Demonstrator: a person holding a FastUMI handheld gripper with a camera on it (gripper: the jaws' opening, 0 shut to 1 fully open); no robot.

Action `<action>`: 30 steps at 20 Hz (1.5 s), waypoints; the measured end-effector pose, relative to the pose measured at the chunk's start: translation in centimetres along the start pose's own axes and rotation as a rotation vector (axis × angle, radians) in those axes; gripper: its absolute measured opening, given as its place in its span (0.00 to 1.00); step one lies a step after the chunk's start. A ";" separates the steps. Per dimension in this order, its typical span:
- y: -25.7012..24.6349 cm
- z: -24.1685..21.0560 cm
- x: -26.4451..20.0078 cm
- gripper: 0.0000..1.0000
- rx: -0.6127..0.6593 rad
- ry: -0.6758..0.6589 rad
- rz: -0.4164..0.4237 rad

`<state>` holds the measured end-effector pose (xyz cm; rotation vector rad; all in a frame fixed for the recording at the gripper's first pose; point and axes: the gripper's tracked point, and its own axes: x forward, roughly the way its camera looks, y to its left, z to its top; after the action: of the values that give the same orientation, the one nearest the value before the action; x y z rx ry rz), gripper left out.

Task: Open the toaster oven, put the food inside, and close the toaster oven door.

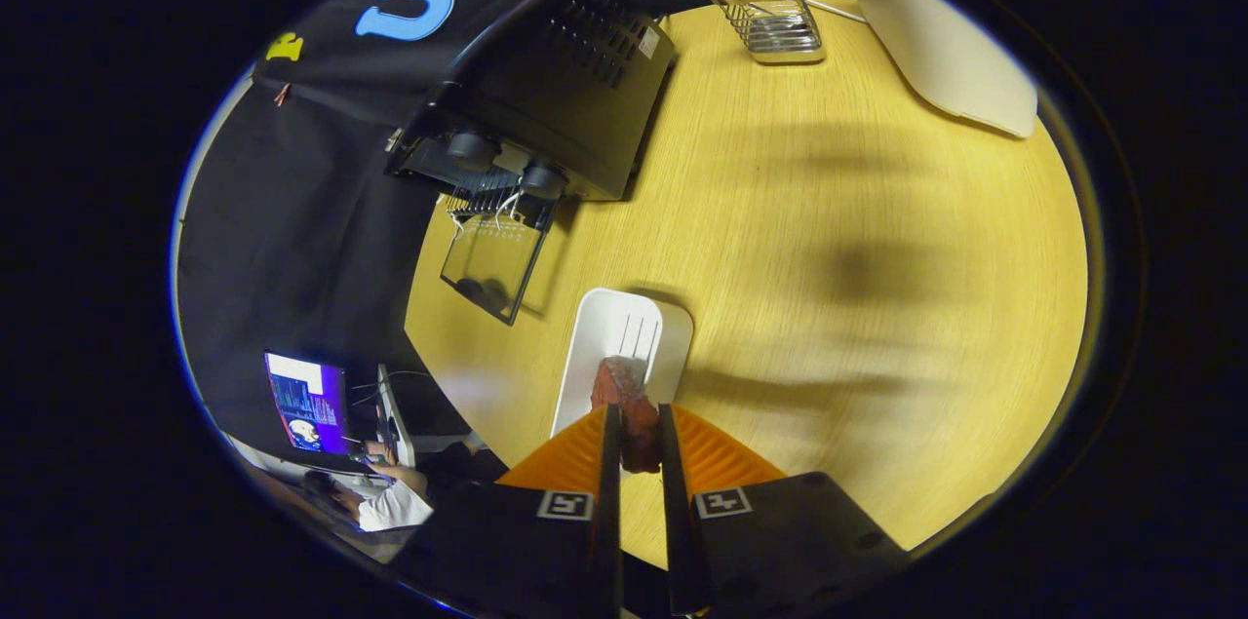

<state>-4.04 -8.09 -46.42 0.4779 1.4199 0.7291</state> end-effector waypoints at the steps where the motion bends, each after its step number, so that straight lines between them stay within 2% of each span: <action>1: 0.2 0.1 -0.4 0.20 0.020 -0.008 -0.004; 2: 0.1 0.3 -0.6 0.16 0.004 -0.028 -0.021; 6: 1.9 1.6 -2.7 0.17 -0.063 -0.189 -0.089; 10: 6.9 2.5 -4.8 0.16 -0.077 -0.364 -0.103; 16: 15.8 2.4 -4.6 0.16 -0.102 -0.495 -0.101; 23: 23.7 2.6 -1.2 0.16 -0.120 -0.595 -0.115; 30: 27.4 5.6 3.9 0.16 -0.019 -0.683 -0.130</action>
<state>-3.17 14.49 -29.53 0.5471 0.7923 0.4116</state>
